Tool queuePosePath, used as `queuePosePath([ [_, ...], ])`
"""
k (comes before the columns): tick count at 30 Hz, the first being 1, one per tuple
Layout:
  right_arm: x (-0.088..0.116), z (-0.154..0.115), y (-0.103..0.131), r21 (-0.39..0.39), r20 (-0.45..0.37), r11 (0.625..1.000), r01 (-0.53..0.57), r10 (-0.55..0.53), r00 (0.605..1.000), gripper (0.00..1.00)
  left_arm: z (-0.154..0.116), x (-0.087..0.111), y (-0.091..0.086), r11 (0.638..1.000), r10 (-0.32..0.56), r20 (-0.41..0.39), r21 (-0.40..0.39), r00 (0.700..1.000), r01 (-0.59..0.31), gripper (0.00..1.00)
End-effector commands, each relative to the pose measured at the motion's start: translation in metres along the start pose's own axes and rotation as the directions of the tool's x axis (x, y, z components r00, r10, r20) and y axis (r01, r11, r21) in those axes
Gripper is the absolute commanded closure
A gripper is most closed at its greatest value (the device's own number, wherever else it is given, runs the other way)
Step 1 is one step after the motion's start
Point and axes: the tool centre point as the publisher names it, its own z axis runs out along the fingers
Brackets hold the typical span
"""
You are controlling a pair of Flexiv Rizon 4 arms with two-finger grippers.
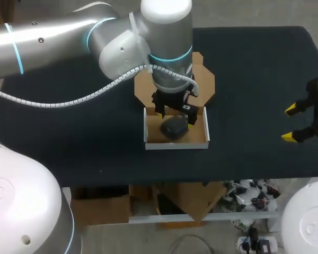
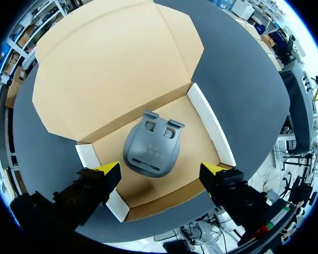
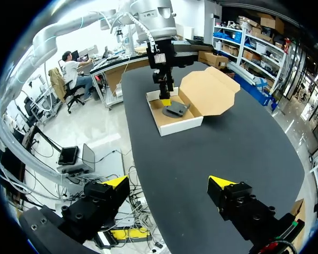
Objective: Assemble the packaging by folding the flat box into shape, placing the metal phone stand inside, and closing the box properly
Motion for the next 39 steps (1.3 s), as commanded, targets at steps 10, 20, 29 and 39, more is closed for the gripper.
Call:
queuePosePath([
  [10, -0.007, -0.001, 0.001, 0.011, -0.010, 1.000, 0.025, -0.025, 1.000, 0.00, 0.008, 0.012, 0.009, 0.999, -0.031, -0.001, 0.014, 1.000, 0.031, 0.00],
  [20, -0.008, 0.002, -0.001, 0.019, -0.008, 1.000, -0.006, 0.006, 1.000, 0.00, 0.023, 0.012, 0.007, 0.996, -0.092, -0.012, -0.019, 0.996, 0.092, 0.00],
  [29, -0.009, 0.005, 0.001, 0.028, -0.007, 0.999, -0.017, 0.017, 1.000, 0.00, 0.031, 0.012, 0.012, 0.989, -0.139, -0.009, -0.056, 0.990, 0.138, 0.00],
  [39, -0.008, 0.008, 0.001, 0.040, 0.001, 0.999, -0.031, 0.031, 1.000, 0.00, 0.037, 0.014, 0.021, 0.976, -0.205, -0.004, -0.074, 0.979, 0.204, 0.00],
])
